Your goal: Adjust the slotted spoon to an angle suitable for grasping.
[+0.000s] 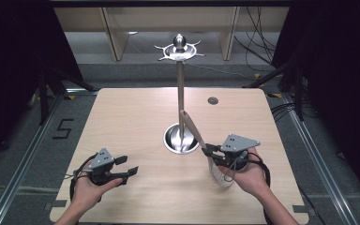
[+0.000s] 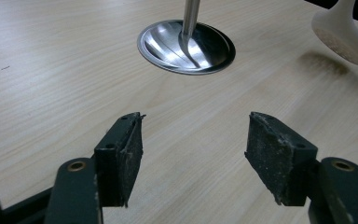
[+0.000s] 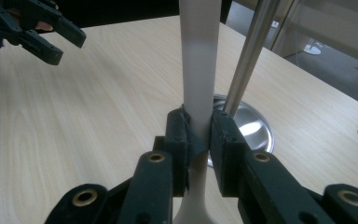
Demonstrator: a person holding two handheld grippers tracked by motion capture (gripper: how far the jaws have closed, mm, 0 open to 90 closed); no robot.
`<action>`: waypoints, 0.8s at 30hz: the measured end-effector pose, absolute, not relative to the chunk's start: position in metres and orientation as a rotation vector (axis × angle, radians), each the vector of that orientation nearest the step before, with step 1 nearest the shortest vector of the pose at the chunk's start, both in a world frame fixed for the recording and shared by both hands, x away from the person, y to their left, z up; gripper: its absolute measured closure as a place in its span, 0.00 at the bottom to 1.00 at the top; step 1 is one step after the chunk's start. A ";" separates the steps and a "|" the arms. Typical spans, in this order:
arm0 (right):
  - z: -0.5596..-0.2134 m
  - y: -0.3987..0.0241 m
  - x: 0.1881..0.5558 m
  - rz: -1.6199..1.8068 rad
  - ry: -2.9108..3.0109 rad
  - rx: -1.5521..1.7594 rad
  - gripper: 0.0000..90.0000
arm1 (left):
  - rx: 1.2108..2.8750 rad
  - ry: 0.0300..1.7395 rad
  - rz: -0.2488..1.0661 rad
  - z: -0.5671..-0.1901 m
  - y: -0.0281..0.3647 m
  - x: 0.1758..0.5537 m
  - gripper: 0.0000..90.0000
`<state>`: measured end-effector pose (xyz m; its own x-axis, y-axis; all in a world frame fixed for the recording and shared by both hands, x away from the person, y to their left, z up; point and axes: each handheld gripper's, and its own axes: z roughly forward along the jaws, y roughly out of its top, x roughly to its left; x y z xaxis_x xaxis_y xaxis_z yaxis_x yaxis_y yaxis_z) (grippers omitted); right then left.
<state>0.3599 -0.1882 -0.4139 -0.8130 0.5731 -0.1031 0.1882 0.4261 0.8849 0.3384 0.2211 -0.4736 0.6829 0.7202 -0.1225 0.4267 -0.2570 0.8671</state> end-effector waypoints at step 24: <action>-0.409 -0.196 0.349 1.528 2.147 0.725 0.88 | 1.709 0.856 0.383 -0.438 0.205 0.335 0.39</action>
